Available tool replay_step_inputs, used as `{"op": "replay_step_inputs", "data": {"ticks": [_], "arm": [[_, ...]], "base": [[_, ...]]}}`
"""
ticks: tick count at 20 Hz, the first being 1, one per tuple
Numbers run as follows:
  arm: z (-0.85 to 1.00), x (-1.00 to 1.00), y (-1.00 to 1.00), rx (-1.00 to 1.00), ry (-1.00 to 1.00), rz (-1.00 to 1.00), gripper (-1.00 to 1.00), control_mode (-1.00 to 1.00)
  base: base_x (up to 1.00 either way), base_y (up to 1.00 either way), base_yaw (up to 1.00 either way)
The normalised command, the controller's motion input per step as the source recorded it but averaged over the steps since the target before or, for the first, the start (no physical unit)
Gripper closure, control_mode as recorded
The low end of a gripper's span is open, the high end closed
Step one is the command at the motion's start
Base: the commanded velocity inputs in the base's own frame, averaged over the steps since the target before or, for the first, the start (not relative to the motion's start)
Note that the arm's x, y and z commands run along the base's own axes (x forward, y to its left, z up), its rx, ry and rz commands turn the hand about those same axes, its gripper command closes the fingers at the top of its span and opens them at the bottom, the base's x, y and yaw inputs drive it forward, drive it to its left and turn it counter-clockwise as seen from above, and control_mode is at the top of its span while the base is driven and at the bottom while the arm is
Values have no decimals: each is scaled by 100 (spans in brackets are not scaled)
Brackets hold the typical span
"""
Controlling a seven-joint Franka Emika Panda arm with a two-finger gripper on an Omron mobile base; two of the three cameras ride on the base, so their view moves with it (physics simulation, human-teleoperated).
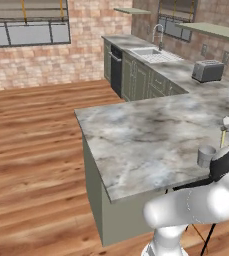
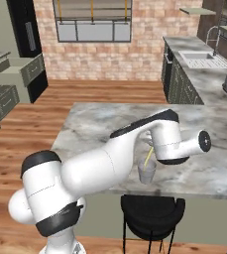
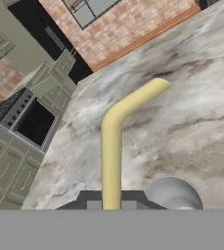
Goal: Take a straw from the drawer in front and place it inside the glass cup on the dining counter.
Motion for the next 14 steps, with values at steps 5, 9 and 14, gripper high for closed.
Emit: {"op": "replay_step_inputs", "data": {"ticks": [5, 9, 14], "arm": [[-28, 40, 9, 3, -4, -9, 100, -100], [-31, 43, 5, 0, -5, -5, 100, -100], [-35, 22, 0, -3, -4, -4, 100, -100]], "base": [[0, 0, 0], [0, 0, 0], [0, 0, 0]]}}
